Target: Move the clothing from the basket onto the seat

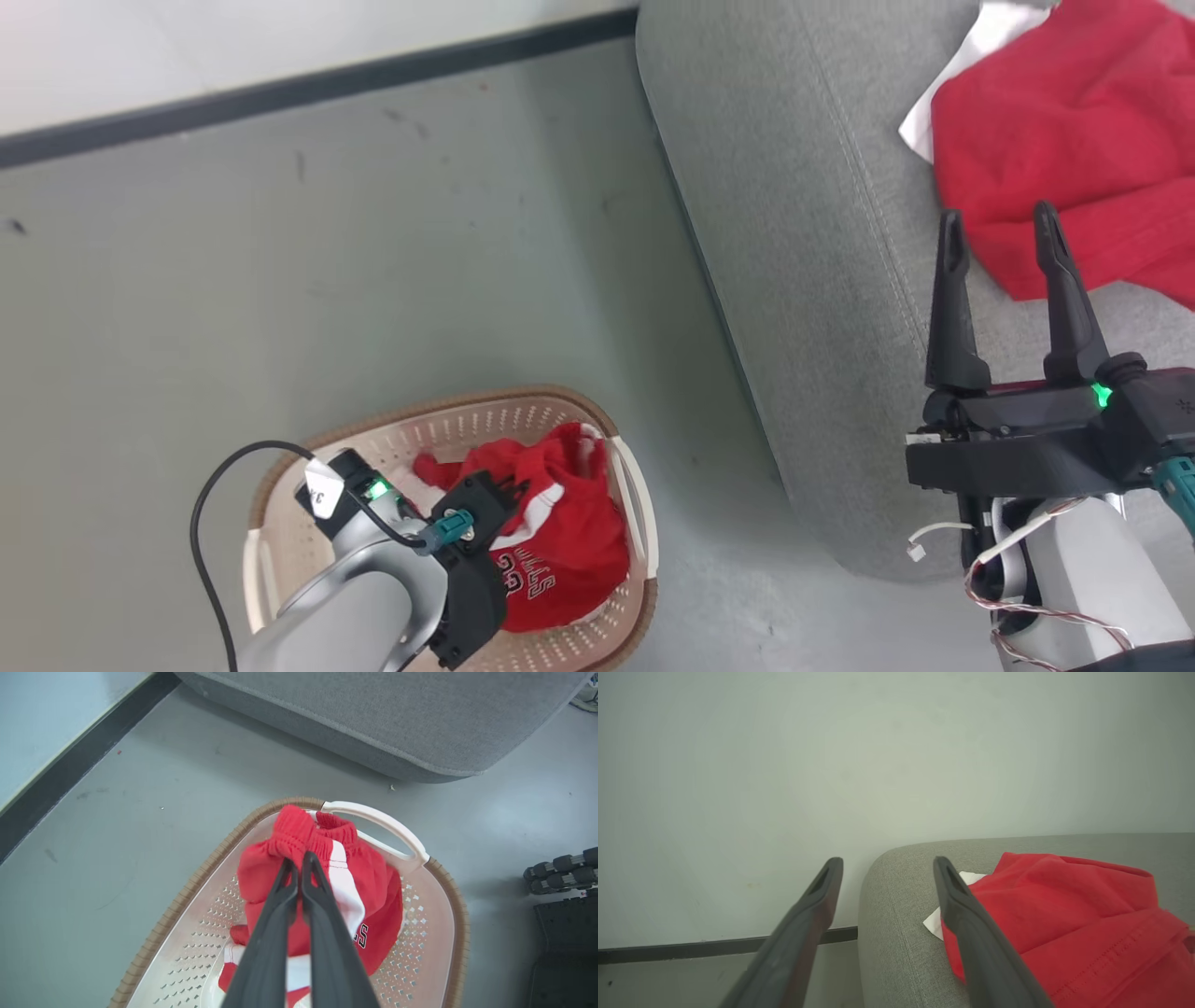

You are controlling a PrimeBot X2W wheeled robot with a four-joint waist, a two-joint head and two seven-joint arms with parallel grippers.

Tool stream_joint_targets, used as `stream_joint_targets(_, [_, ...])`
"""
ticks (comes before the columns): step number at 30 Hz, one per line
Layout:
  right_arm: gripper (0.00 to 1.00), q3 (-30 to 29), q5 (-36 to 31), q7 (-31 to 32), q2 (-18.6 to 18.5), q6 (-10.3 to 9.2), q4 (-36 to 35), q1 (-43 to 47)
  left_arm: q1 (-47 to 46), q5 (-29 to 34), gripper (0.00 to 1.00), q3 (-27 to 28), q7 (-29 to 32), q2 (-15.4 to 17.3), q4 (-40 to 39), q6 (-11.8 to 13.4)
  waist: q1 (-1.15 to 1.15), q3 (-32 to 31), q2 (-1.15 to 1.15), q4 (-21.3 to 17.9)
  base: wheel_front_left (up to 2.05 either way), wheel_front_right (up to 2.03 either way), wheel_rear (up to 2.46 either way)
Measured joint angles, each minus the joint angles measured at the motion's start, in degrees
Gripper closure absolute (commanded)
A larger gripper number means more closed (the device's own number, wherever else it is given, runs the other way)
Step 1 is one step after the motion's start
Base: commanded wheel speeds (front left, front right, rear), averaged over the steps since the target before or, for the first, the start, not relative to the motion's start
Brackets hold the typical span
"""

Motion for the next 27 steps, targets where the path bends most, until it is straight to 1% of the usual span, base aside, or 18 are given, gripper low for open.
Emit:
stream_joint_targets(6, [0.0,-1.05,1.26,0.0,-0.98,1.63,1.52,1.06,1.44,-0.71,1.0,-2.04,-2.07,-0.24,-2.85,-0.01,0.0,-4.58,0.0,1.61,0.0,0.0,0.0])
stream_joint_targets(9, [0.0,-1.43,1.43,0.0,-1.27,2.09,2.16,1.1,2.24,-1.22,1.0,-2.23,-2.21,-0.24,-3.71,-0.01,0.0,-6.13,-0.01,2.16,0.0,0.0,0.0])
stream_joint_targets(13, [0.0,-2.14,2.69,0.0,-1.9,2.96,3.15,1.69,3.55,-3.58,1.0,-2.29,-2.8,-0.15,-5.97,-0.02,0.0,-9.21,0.0,3.22,0.0,0.0,0.0])
stream_joint_targets(19, [0.0,-2.9,3.35,0.0,-3.46,4.58,4.69,4.82,4.91,-6.78,1.0,-1.97,-3.32,-0.12,-10.55,-0.42,0.0,-13.78,0.0,4.92,0.0,0.0,0.0])
stream_joint_targets(23, [0.0,-2.99,3.77,0.0,-3.78,5.46,5.05,6.9,6.2,-8.16,1.0,-1.24,-3.42,0.09,-13.54,-0.42,0.0,-16.54,0.0,6.35,0.0,0.0,0.0])
stream_joint_targets(27, [0.0,-2.77,4.35,0.0,-3.89,6.81,6.13,7.42,7.81,-10.45,1.0,0.22,-3.69,0.37,-16.17,-0.42,0.0,-19.02,0.0,7.88,0.0,0.0,0.0])
